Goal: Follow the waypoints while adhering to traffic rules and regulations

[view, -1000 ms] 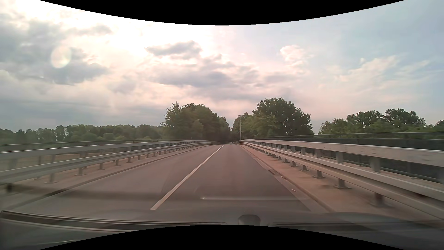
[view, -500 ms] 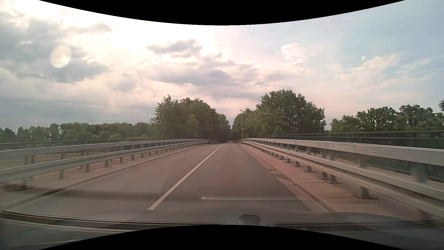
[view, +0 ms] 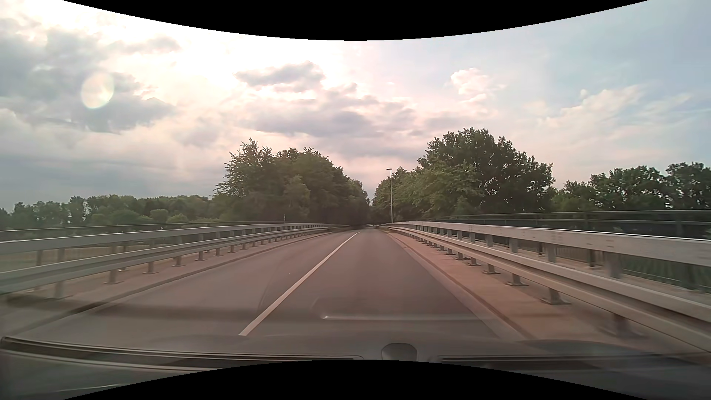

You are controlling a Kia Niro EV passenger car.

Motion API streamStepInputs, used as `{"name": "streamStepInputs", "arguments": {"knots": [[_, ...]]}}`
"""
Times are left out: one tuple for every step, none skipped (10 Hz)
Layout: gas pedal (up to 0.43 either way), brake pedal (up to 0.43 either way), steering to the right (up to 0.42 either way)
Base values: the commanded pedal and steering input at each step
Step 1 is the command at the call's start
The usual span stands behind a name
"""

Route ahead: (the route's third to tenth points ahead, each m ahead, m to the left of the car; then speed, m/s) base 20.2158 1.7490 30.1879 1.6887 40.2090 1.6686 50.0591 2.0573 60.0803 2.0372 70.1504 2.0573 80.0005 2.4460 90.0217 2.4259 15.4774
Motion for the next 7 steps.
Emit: {"name": "streamStepInputs", "arguments": {"knots": [[0.228,0.000,-0.003],[0.228,0.000,-0.003],[0.228,0.000,-0.003],[0.228,0.000,-0.003],[0.228,0.000,-0.004],[0.228,0.000,-0.003],[0.228,0.000,-0.003]]}}
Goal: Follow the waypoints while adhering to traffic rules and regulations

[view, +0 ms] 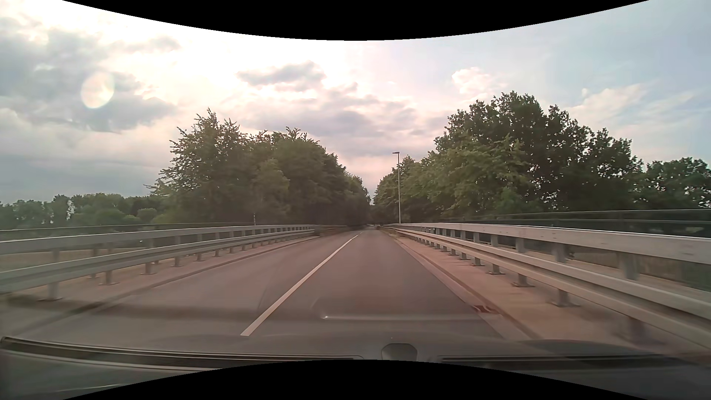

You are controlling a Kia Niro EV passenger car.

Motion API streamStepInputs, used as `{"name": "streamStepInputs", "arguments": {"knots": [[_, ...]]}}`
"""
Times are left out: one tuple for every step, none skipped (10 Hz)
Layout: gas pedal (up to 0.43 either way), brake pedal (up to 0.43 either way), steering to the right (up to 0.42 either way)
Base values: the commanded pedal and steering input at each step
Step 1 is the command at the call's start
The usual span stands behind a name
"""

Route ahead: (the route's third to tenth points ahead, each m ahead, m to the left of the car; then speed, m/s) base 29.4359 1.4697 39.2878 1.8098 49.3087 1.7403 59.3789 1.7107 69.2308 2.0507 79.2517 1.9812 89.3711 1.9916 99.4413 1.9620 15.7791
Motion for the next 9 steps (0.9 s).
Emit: {"name": "streamStepInputs", "arguments": {"knots": [[0.228,0.000,-0.003],[0.228,0.000,-0.003],[0.228,0.000,-0.003],[0.228,0.000,-0.002],[0.228,0.000,-0.002],[0.228,0.000,-0.002],[0.228,0.000,-0.002],[0.228,0.000,-0.003],[0.228,0.000,-0.001]]}}
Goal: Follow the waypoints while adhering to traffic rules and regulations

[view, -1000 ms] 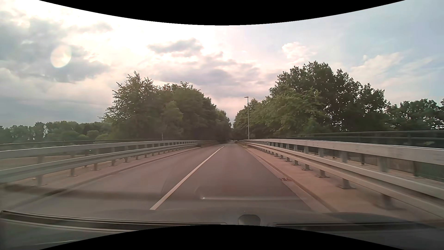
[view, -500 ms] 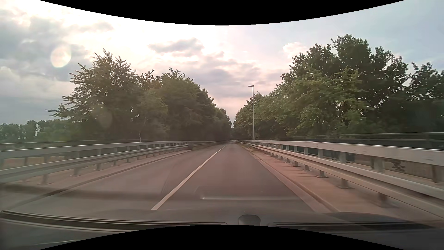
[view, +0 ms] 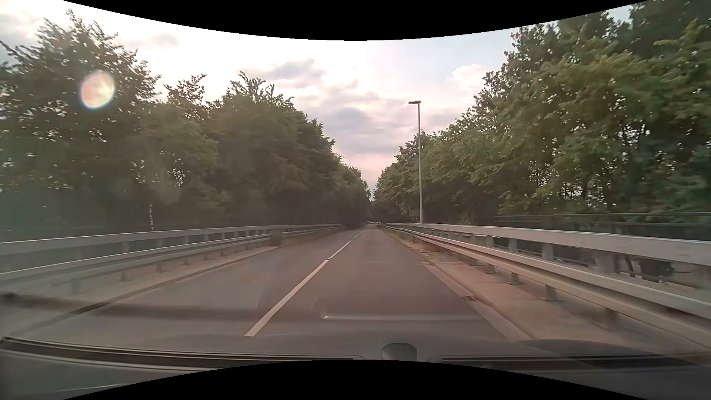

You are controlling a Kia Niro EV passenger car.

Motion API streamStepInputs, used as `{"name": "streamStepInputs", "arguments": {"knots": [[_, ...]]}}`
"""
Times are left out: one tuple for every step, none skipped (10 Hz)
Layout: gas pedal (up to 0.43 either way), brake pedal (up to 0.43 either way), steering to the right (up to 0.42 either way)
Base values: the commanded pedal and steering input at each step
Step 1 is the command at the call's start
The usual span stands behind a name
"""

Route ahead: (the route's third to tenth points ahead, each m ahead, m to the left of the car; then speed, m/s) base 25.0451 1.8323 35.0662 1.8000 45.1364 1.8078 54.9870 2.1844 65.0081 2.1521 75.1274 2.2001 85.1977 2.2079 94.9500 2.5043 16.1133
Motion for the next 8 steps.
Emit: {"name": "streamStepInputs", "arguments": {"knots": [[0.228,0.000,0.000],[0.228,0.000,0.000],[0.228,0.000,-0.001],[0.228,0.000,-0.001],[0.228,0.000,-0.002],[0.228,0.000,-0.003],[0.228,0.000,-0.005],[0.228,0.000,-0.005]]}}
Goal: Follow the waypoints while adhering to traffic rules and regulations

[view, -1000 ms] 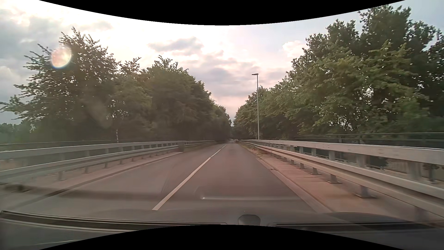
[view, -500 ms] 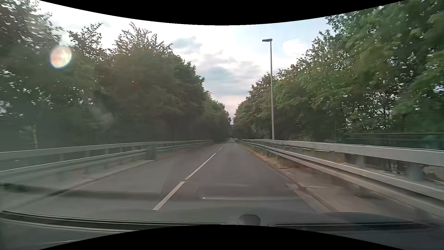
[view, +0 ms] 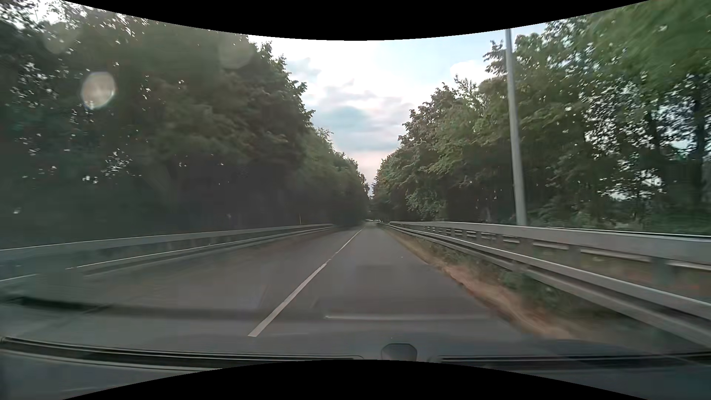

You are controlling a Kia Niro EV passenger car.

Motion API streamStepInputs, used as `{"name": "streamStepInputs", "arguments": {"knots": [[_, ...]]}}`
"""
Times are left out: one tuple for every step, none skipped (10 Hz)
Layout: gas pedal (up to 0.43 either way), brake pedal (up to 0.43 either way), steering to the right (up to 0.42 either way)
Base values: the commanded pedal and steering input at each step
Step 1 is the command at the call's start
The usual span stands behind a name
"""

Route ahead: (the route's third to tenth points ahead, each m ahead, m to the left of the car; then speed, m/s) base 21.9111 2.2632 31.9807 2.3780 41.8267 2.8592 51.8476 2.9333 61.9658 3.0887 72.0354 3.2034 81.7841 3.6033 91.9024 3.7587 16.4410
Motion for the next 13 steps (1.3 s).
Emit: {"name": "streamStepInputs", "arguments": {"knots": [[0.220,0.000,-0.003],[0.220,0.000,-0.003],[0.209,0.000,-0.003],[0.209,0.000,-0.003],[0.197,0.000,-0.003],[0.150,0.000,-0.003],[0.138,0.000,-0.003],[0.130,0.000,-0.003],[0.118,0.000,-0.003],[0.110,0.000,-0.003],[0.110,0.000,-0.003],[0.110,0.000,-0.004],[0.110,0.000,-0.004]]}}
